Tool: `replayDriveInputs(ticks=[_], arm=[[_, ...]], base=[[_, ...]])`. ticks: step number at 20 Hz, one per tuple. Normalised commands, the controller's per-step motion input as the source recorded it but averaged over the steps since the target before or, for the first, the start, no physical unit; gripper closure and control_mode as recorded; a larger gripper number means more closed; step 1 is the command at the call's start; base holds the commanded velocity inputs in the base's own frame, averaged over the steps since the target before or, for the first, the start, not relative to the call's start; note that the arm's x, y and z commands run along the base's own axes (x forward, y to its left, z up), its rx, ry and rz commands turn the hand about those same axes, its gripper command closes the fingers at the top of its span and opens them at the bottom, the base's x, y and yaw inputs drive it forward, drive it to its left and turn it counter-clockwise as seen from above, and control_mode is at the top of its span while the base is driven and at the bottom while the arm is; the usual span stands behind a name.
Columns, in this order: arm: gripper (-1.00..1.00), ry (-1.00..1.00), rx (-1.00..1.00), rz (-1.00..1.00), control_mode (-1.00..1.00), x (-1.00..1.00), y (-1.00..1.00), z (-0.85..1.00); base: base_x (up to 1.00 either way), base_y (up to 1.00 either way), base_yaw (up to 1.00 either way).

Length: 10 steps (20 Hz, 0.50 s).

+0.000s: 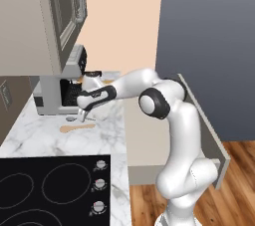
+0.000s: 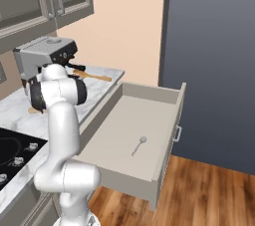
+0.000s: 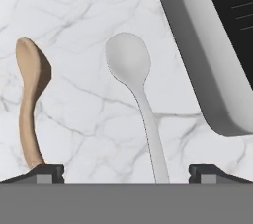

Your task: Organize the utensils by type. Pick up the wooden spoons from the counter and place them in the open cabinet. Then pick up the metallic utensils from the counter and place them in the open drawer.

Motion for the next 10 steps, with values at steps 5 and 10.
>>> replayDriveInputs(ticks=[5,10], arm=[[-1.00,0.00,0.00,0.00,-1.00,0.22,0.09,-0.17],[-1.00,0.00,0.00,0.00,-1.00,0.28,0.06,-0.14]], base=[[0.00,0.00,0.00],[0.00,0.00,0.00]])
